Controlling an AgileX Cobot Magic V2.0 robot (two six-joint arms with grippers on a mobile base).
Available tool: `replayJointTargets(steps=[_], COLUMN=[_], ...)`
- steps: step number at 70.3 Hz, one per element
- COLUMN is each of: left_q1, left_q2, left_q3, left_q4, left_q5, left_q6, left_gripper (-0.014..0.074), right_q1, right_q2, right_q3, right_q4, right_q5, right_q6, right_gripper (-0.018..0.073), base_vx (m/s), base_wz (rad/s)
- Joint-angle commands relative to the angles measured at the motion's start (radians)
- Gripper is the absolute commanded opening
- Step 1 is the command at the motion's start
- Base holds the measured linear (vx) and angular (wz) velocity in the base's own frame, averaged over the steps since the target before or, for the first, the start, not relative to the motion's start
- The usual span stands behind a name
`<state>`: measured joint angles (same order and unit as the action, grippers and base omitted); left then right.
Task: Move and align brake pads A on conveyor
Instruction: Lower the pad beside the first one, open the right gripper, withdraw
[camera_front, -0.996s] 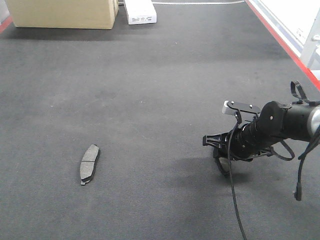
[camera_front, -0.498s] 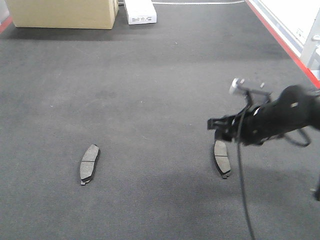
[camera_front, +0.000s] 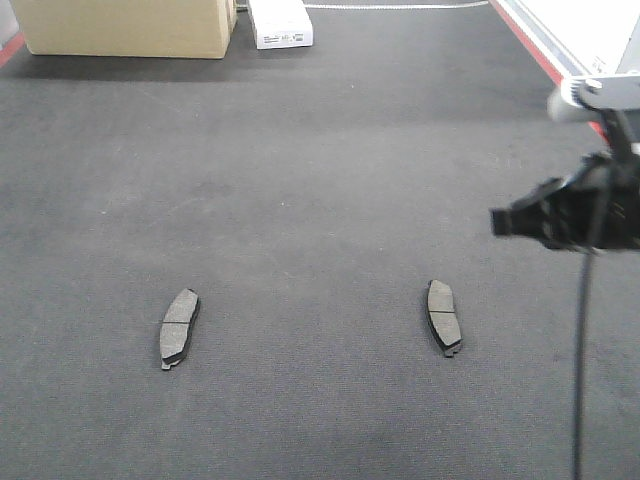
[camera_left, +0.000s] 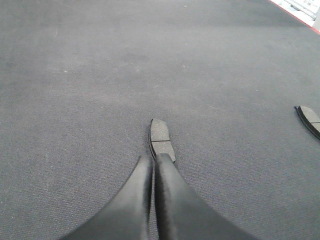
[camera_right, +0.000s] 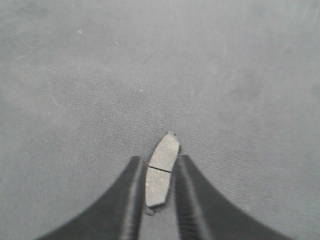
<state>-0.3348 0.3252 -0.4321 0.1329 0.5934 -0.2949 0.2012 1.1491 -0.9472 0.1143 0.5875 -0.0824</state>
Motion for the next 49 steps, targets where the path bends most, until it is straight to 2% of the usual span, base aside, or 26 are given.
replayJointTargets(steps=[1,6,24,49], left_q1=[-0.007,-0.007,-0.007,-0.007], left_q2=[0.008,0.008,0.008,0.008], left_q3=[-0.021,-0.021,-0.021,-0.021], left_q4=[0.002,0.002,0.002,0.002], left_q5=[-0.064,-0.064,-0.064,-0.064], left_q6=[-0.002,-0.002,-0.002,-0.002], left_gripper=[-0.0006,-0.0006,-0.0006,-0.0006], right_q1=[-0.002,-0.002,-0.002,-0.002], right_q2=[-0.107,-0.176,-0.435,-0.677], right_q3=[0.053,0.130,0.387,0.518], right_q4=[-0.008,-0.008,-0.015,-0.015], right_q5=[-0.107,-0.156,-0.240,-0.260], right_q6=[-0.024,-0.024,-0.025,-0.025], right_gripper=[0.0026,-0.0014,-0.0006,-0.0006], base_vx=[0.00,0.00,0.00,0.00], base_wz=[0.00,0.00,0.00,0.00])
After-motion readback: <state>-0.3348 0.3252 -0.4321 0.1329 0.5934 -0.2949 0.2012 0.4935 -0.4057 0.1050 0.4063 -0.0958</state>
